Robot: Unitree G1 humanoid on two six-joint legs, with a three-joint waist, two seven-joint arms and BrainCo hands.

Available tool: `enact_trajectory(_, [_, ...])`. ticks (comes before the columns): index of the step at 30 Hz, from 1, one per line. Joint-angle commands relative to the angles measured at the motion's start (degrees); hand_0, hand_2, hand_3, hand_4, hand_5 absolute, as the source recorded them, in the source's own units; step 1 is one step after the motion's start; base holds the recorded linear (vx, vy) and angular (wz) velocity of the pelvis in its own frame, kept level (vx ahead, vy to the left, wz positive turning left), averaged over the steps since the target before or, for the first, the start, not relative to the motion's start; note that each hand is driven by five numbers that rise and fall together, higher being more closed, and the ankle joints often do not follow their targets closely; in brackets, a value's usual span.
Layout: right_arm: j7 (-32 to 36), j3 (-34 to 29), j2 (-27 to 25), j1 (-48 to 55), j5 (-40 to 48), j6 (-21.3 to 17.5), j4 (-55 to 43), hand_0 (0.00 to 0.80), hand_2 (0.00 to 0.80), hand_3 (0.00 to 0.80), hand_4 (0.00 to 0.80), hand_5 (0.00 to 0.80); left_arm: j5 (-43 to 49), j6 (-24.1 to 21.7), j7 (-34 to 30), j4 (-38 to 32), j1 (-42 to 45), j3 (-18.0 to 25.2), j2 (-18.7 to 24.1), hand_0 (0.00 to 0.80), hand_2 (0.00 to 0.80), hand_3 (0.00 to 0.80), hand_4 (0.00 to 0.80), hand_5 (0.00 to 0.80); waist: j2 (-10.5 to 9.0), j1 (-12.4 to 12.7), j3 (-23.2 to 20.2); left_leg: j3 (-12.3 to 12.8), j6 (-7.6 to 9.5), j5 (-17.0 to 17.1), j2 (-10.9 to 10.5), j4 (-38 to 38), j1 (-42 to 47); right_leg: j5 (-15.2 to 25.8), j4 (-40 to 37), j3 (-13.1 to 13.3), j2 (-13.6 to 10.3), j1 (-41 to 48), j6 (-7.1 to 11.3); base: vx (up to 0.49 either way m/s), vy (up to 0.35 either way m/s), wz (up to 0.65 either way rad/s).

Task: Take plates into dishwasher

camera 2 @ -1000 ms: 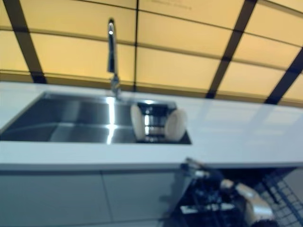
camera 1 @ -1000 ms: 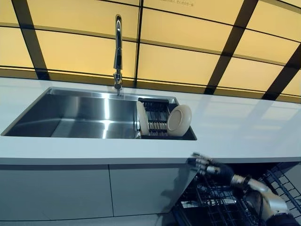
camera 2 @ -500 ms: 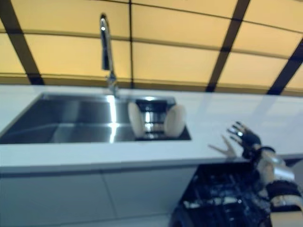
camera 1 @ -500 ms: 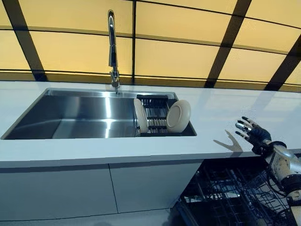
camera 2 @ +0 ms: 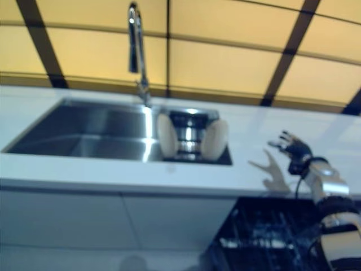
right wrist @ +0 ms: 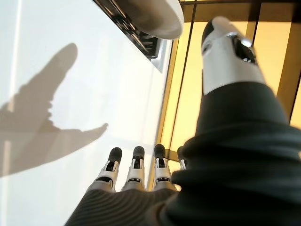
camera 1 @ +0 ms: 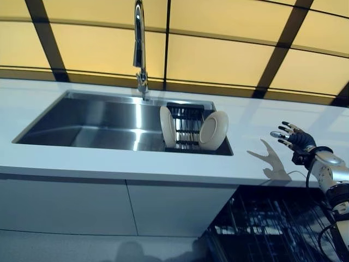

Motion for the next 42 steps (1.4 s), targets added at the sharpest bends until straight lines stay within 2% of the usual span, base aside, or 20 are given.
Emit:
enact_trajectory(1, [1.3,3.1,-3.2,-8.5,-0.3,0.9,2.6,0.0,0.0,0.0,0.0,0.0,2.1,-0.2,-0.6,1.4,-2.4,-1.3,0.3,0.0,0.0,0.0,0.0,0.0,-1.87,2.3,-3.4,2.0,1.8,-2.1,-0.8,2.5,-0.2,1.2,0.8,-0.8,-1.0,0.2,1.84,0.096,0.001,-0.06])
enact_trajectory(3, [0.9,3.7,-2.1,-8.8,-1.2,3.0,2.8,0.0,0.0,0.0,0.0,0.0,3.3,-0.8,-1.1,1.4,-2.4,-2.2,-0.4,0.0,0.0,0.0,0.0,0.0,-1.69,2.4,-3.7,2.0,1.39,-1.3,-0.8,0.8,0.2,1.2,0.2,-1.2,-1.1,0.7,2.02,0.081,0.016,-0.11])
enact_trajectory(6, [2.3,4.1,-1.2,-8.5,-3.4,4.0,3.3,0.0,0.0,0.0,0.0,0.0,4.3,-1.8,-1.0,1.5,-2.5,-3.0,-0.8,0.0,0.0,0.0,0.0,0.0,-1.52,2.3,-3.8,1.8,1.26,-0.9,-1.2,-0.8,0.7,1.4,-0.2,-1.1,-1.2,0.8,2.3,0.058,0.014,-0.02])
enact_trajectory(11, [2.8,5.2,-0.3,-7.7,-4.0,3.4,3.6,0.0,0.0,0.0,0.0,0.0,6.5,-2.6,-0.9,0.8,-2.0,-5.4,-0.9,0.0,0.0,0.0,0.0,0.0,-1.19,2.0,-3.2,2.1,1.45,-0.9,-1.2,-1.7,1.1,1.9,0.3,-1.1,-1.8,-0.4,3.05,0.058,-0.005,0.0])
enact_trajectory(15, [3.4,4.1,0.4,-6.5,-3.7,3.2,2.2,0.0,0.0,0.0,0.0,0.0,5.8,-2.3,-0.1,0.7,-2.0,-4.8,-0.1,0.0,0.0,0.0,0.0,0.0,-0.98,1.5,-3.1,3.2,1.32,-1.0,-0.5,-1.5,0.9,1.6,0.1,-1.1,-2.0,-0.6,3.1,0.025,-0.018,0.02])
enact_trajectory(17, [3.8,4.4,0.4,-6.6,-3.1,2.6,2.6,0.0,0.0,0.0,0.0,0.0,4.5,-4.0,1.5,0.6,-1.9,-4.4,-0.3,0.0,0.0,0.0,0.0,0.0,-1.33,1.3,-3.0,3.7,0.3,-2.5,0.7,4.0,0.0,0.9,0.4,-0.5,-1.9,-0.8,1.81,-0.016,-0.006,0.0])
enact_trajectory(18, [3.4,4.8,0.6,-6.6,-3.3,2.1,2.6,0.0,0.0,0.0,0.0,0.0,3.3,-5.0,2.1,0.7,-1.8,-4.0,-0.4,0.0,0.0,0.0,0.0,0.0,-1.93,1.6,-2.4,3.4,-0.19,-1.4,0.3,11.5,-2.7,0.9,0.4,-0.1,-1.9,-0.4,1.0,0.0,0.0,0.0])
enact_trajectory(19, [2.5,5.1,0.8,-6.5,-3.1,2.0,2.5,0.0,0.0,0.0,0.0,0.0,2.1,-6.1,2.7,0.7,-1.8,-3.8,-0.6,0.0,0.0,0.0,0.0,0.0,-2.13,1.9,-1.8,3.0,-0.44,-0.2,0.0,16.0,-5.2,0.7,0.3,0.2,-1.6,0.0,0.44,0.0,0.0,0.0])
enact_trajectory(20, [0.3,5.1,1.3,-5.3,-2.5,2.3,0.6,0.0,0.0,0.0,0.0,0.0,1.7,-7.0,3.3,-0.2,-1.8,-3.2,-0.8,0.0,0.0,0.0,0.0,0.0,-2.25,3.0,-0.3,0.7,-1.07,3.6,-0.8,22.9,-11.3,0.6,-0.1,0.7,-1.0,1.0,-0.52,0.039,0.021,0.04])
enact_trajectory(22, [-1.6,4.6,2.3,-3.6,-2.6,3.5,-2.6,0.0,0.0,0.0,0.0,0.0,4.1,-7.5,3.0,-1.9,-1.8,-3.0,-1.0,0.0,0.0,0.0,0.0,0.0,-1.91,4.1,1.1,2.3,-1.15,2.3,-0.3,15.4,-12.4,0.6,-0.7,0.1,-0.8,2.9,0.23,0.103,0.13,-0.03])
enact_trajectory(23, [-2.8,4.5,3.1,-2.8,-3.4,3.0,-3.0,0.0,0.0,0.0,0.0,0.0,6.1,-7.8,2.4,-2.2,-1.8,-4.0,-1.2,0.0,0.0,0.0,0.0,0.0,-0.9,4.8,1.9,4.4,-1.9,5.9,0.7,8.9,-13.0,0.4,-1.4,0.2,-0.2,4.6,0.69,0.111,0.195,-0.24])
enact_trajectory(25, [-2.0,3.8,2.7,-2.3,-3.0,3.4,-3.4,0.0,0.0,0.0,0.0,0.0,4.7,-6.9,2.1,-3.1,-2.1,-5.6,-1.0,0.0,0.0,0.0,0.0,0.0,-0.64,4.5,1.8,3.4,-0.51,5.3,-0.7,5.3,-10.6,1.0,-2.3,0.6,-0.6,4.2,1.27,0.073,0.205,-0.32])
enact_trajectory(28, [-2.2,2.7,1.4,-1.5,-2.1,4.1,-4.8,0.0,0.0,0.0,0.0,0.0,3.0,-5.9,2.4,-4.3,-3.0,-6.6,-0.2,0.0,0.0,0.0,0.0,0.0,-0.23,3.6,1.1,3.2,0.36,5.4,-1.5,-0.7,-7.5,1.5,-1.5,0.1,-1.4,2.4,2.91,0.034,0.107,-0.45])
enact_trajectory(29, [-2.1,2.0,1.2,-1.5,-2.0,3.5,-4.7,0.0,0.0,0.0,0.0,0.0,2.0,-5.5,3.0,-4.4,-3.1,-6.6,0.2,0.0,0.0,0.0,0.0,0.0,-0.26,3.5,0.9,3.2,0.52,5.0,-1.7,-1.9,-7.1,2.2,-1.7,-0.7,-2.1,1.6,3.65,-0.001,0.031,-0.39])
enact_trajectory(32, [-1.3,1.6,0.9,-2.8,-1.7,2.2,-4.2,0.0,0.0,0.0,0.0,0.0,0.9,-5.9,1.3,-3.6,-3.4,-5.7,1.4,0.0,0.0,0.0,0.0,0.0,-0.4,3.2,0.6,2.9,0.97,4.1,-2.1,-2.3,-7.8,3.1,-1.8,-0.9,-2.7,-0.8,4.49,-0.068,0.013,0.05])
enact_trajectory(36, [-1.6,2.8,0.8,-4.6,-1.8,1.2,-4.2,0.0,0.0,0.0,0.0,0.0,0.7,-7.0,-0.5,-3.2,-3.3,-6.3,1.1,0.0,0.0,0.0,0.0,0.0,-0.4,3.3,0.3,3.7,1.15,3.7,-1.4,-2.3,-8.9,3.4,-2.2,-1.3,-3.2,-2.3,4.78,-0.079,0.01,0.06])
enact_trajectory(42, [-2.1,4.2,0.7,-6.4,-2.6,2.3,-3.7,0.0,0.0,0.0,0.0,0.0,1.3,-7.0,-0.8,-3.2,-2.7,-7.4,0.4,0.0,0.0,0.0,0.0,0.0,-1.02,3.7,-0.6,4.6,0.76,3.4,-0.2,-2.3,-9.1,3.4,-3.5,-2.1,-3.3,-1.6,4.88,0.045,-0.013,-0.01])
